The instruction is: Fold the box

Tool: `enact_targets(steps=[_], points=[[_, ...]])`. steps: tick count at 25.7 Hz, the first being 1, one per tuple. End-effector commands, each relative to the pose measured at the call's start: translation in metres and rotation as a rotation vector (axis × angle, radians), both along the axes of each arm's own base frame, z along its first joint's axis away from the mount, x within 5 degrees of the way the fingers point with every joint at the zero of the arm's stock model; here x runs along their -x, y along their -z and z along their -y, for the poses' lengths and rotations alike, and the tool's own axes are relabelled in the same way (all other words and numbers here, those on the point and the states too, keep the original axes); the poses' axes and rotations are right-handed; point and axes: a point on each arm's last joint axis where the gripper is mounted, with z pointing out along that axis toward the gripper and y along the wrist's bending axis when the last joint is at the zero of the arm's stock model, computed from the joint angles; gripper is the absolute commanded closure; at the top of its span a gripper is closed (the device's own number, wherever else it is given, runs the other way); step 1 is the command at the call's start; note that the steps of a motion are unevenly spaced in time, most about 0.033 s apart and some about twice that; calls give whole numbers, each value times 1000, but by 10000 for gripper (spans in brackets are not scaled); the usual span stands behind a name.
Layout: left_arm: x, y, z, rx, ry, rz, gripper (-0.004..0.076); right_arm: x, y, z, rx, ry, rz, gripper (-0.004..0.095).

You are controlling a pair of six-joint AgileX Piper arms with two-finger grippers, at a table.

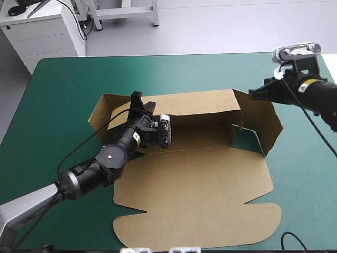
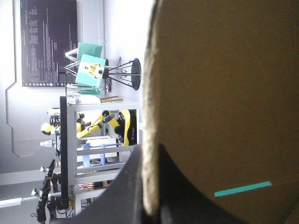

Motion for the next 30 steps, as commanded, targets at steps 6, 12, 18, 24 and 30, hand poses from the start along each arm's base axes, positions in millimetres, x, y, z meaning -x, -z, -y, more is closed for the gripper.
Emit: enact_targets(steps=[6, 12, 18, 24, 30], points=[[-2, -23, -10, 94, -57, 82, 731, -78, -13, -9, 20, 6, -30, 912], [-2, -24, -10, 100, -51, 79, 731, -123, 17, -15, 27, 8, -163, 912], [-2, -24, -11, 116, -62, 76, 731, -146, 42, -2, -24, 55, -265, 912], [-2, -24, -11, 116, -62, 76, 731, -151, 62, 4, -47, 36, -394, 912], [-2, -24, -11, 116, -64, 76, 731, -148, 69, 3, -27, 11, -457, 912]])
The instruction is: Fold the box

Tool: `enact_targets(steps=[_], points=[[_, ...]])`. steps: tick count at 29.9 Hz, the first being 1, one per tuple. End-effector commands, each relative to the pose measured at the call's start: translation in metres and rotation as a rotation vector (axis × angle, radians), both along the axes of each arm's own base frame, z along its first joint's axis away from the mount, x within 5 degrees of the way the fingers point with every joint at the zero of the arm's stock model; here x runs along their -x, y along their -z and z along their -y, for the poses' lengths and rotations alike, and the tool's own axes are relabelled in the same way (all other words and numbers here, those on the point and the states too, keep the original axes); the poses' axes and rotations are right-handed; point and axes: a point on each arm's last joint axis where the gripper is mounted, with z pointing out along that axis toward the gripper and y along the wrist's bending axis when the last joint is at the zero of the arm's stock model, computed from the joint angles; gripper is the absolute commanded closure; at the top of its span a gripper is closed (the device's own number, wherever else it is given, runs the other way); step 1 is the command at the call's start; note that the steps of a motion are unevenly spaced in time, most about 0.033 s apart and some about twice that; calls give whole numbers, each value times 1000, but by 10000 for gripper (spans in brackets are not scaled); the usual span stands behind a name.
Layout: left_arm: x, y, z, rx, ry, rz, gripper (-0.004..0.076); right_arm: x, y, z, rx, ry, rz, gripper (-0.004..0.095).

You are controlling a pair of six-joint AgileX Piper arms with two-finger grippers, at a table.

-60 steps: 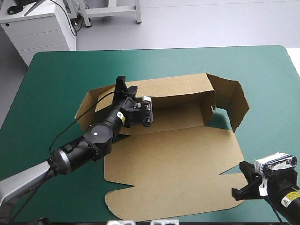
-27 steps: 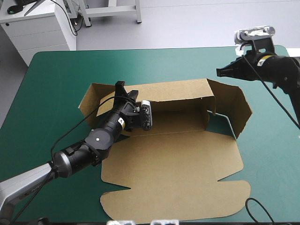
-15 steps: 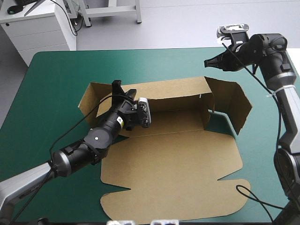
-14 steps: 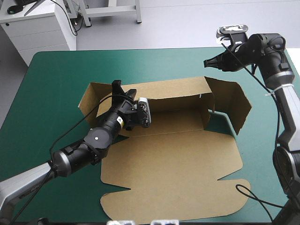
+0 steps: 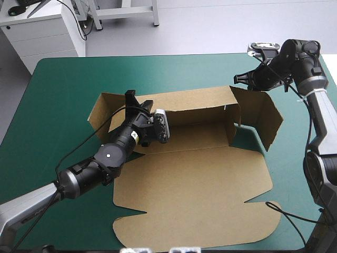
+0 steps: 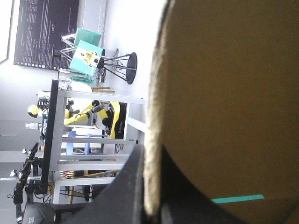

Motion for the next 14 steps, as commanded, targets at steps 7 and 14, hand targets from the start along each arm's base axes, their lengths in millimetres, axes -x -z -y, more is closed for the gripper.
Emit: enact_targets(steps=[7, 14], points=[[1, -24, -8, -5, -34, 123, 731, 16, -30, -1, -44, -33, 64, 912], [1, -24, -9, -6, -46, 128, 731, 25, -30, -2, -49, -55, 59, 912]])
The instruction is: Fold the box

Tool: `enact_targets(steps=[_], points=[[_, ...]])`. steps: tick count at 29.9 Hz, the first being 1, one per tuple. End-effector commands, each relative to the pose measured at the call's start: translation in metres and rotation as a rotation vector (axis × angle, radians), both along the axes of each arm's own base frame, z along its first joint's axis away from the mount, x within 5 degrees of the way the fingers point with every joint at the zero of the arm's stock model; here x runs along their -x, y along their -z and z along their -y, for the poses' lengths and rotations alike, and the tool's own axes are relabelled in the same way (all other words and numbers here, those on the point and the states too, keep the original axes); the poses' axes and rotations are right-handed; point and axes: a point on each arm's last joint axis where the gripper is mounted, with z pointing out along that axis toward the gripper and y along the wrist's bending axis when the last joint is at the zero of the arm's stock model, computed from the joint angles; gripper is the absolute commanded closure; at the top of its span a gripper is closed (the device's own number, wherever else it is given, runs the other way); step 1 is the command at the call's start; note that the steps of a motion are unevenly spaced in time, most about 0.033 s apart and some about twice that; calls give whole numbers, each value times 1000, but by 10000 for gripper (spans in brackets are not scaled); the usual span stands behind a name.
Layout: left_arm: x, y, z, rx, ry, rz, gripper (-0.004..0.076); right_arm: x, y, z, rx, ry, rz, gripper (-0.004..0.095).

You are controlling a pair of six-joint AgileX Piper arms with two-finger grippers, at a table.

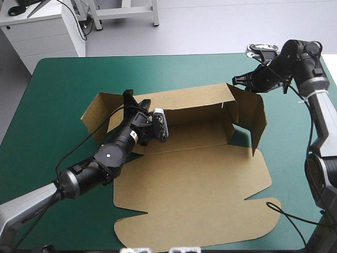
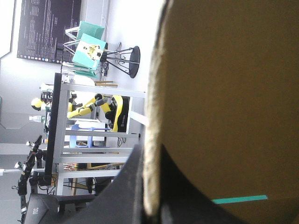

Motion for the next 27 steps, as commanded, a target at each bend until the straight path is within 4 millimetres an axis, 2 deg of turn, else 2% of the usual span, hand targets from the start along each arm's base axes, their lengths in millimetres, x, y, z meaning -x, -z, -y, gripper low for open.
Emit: enact_targets(steps=[1, 11, 15, 27], points=[[2, -24, -6, -5, -16, 119, 731, 21, -28, 1, -19, -27, 69, 912], [2, -23, -5, -5, -5, 114, 731, 45, -26, -6, -81, -109, 49, 912], [2, -23, -4, -5, 6, 110, 731, 55, -16, -6, -76, -144, 48, 912], [3, -22, -2, -7, 33, 100, 731, 92, -4, -8, -94, -204, 290, 912]])
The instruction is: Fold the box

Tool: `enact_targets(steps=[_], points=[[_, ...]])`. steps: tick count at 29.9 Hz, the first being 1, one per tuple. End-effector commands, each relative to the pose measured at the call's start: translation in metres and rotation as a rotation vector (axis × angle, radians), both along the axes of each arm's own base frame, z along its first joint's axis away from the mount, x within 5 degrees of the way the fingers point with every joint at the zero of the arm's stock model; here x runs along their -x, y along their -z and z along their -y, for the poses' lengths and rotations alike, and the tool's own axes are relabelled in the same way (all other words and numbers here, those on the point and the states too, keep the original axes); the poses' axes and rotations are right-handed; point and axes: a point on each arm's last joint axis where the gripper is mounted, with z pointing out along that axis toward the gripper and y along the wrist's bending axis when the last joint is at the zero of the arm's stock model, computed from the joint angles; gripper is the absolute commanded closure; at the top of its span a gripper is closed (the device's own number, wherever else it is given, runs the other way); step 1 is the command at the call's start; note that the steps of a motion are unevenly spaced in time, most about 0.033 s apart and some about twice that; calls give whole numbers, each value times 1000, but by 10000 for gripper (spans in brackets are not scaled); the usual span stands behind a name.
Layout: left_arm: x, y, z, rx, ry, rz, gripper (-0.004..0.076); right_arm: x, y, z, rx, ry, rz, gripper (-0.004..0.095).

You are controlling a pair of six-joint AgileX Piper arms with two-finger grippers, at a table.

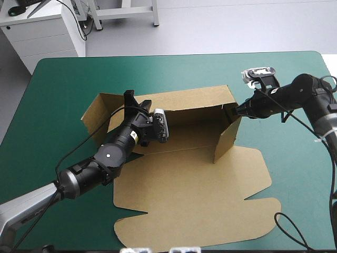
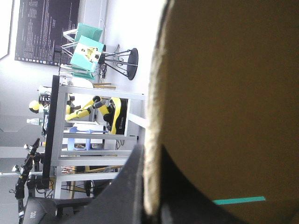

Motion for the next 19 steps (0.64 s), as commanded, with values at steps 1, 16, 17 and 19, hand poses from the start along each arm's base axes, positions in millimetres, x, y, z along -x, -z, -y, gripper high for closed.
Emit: enact_targets(steps=[1, 16, 17, 19], points=[[3, -23, -3, -6, 19, 107, 731, 13, -18, 0, -50, 5, 150, 912], [3, -23, -3, -32, 26, 117, 731, 69, 19, 4, -64, 28, 286, 912], [3, -23, -3, -32, 26, 117, 731, 73, 20, 4, -74, 27, 285, 912], [3, -23, -3, -32, 26, 117, 731, 79, 20, 3, -94, 29, 288, 912]])
